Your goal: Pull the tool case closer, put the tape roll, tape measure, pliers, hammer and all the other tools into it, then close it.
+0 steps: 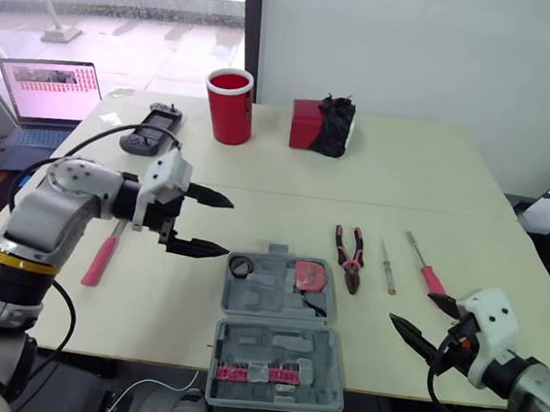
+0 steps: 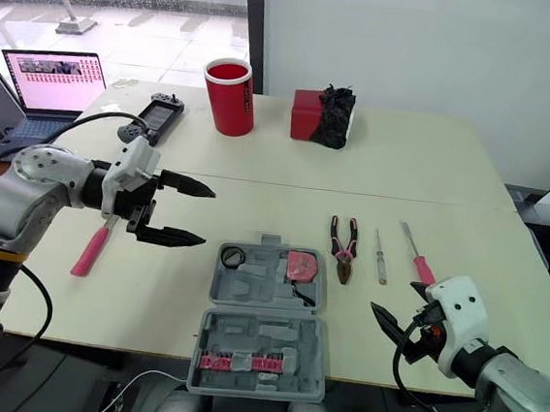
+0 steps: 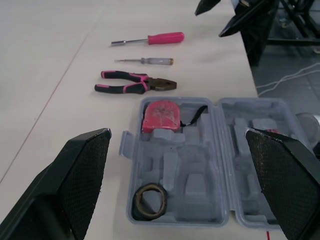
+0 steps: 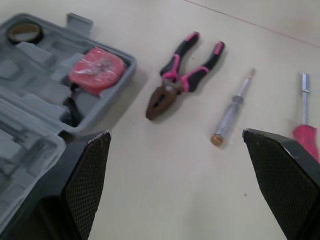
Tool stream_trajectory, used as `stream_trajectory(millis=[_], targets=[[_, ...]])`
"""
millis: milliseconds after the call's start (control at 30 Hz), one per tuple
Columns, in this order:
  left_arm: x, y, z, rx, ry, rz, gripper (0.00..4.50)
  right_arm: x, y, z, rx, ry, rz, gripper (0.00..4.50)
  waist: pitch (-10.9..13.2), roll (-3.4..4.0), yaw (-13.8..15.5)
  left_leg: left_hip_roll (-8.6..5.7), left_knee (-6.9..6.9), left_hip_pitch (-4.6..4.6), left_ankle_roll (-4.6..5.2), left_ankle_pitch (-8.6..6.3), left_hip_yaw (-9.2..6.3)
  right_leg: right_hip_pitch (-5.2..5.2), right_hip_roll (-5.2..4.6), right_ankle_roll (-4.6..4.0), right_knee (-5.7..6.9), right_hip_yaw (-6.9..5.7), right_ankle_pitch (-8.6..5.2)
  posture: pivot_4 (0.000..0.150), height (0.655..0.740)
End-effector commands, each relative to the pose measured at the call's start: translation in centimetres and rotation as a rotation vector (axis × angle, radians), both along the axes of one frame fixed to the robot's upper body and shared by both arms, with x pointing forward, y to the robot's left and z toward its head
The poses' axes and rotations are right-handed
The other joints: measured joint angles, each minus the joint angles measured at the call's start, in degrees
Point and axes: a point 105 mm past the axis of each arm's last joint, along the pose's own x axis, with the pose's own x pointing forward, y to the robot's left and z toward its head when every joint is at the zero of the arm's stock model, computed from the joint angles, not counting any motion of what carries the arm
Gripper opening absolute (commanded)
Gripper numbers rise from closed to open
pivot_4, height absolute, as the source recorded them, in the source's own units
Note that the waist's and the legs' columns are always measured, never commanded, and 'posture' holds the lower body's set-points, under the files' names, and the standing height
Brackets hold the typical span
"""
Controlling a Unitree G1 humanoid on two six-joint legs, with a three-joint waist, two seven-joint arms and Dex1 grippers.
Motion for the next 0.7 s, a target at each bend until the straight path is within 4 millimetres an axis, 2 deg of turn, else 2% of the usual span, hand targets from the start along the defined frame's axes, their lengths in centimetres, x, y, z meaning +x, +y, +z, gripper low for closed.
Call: stream_trajectory(millis=[33,200,367,500,700], targets=[[-0.1,0.0,0.4,0.011,-0.029,-0.015,4.50,0.7,1.5,-0.1,0.035,0.012,0.029,4.46,0.00,0.00,-0.17,0.00,0.00,0.00,0.00,0.00,0.00,0.00,0.00,0.00,0.00,0.00,0.00,0.150,0.7400],[-0.4,0.3,-0.1,0.016,-0.034,0.007,4.50,2.3,1.9,-0.9,0.075,0.009,0.018,4.46,0.00,0.00,-0.04,0.00,-0.01,-0.01,0.00,0.00,0.00,0.00,0.00,0.01,0.00,0.00,0.00,0.150,0.7400],[-1.3,0.5,-0.8,0.001,-0.025,0.053,4.50,5.5,3.1,-3.0,0.082,0.028,-0.018,4.46,0.00,-0.01,-0.30,0.01,0.00,-0.02,0.00,0.00,0.00,-0.01,-0.01,0.00,-0.01,0.00,0.01,0.150,0.7400],[-1.8,0.3,-0.5,-0.032,-0.044,0.088,4.50,8.2,3.5,-4.3,0.099,0.039,-0.047,4.46,0.00,-0.01,-0.34,0.01,0.01,-0.02,0.00,0.00,-0.03,-0.02,0.00,0.01,0.05,-0.01,0.01,0.150,0.7400],[-2.5,0.4,-0.3,-0.041,-0.045,0.135,4.50,10.4,3.4,-4.5,0.117,0.028,-0.063,4.46,0.00,0.00,-0.18,0.01,-0.05,-0.02,0.00,0.00,-0.03,-0.03,0.00,0.24,0.05,-0.03,0.11,0.150,0.7400]])
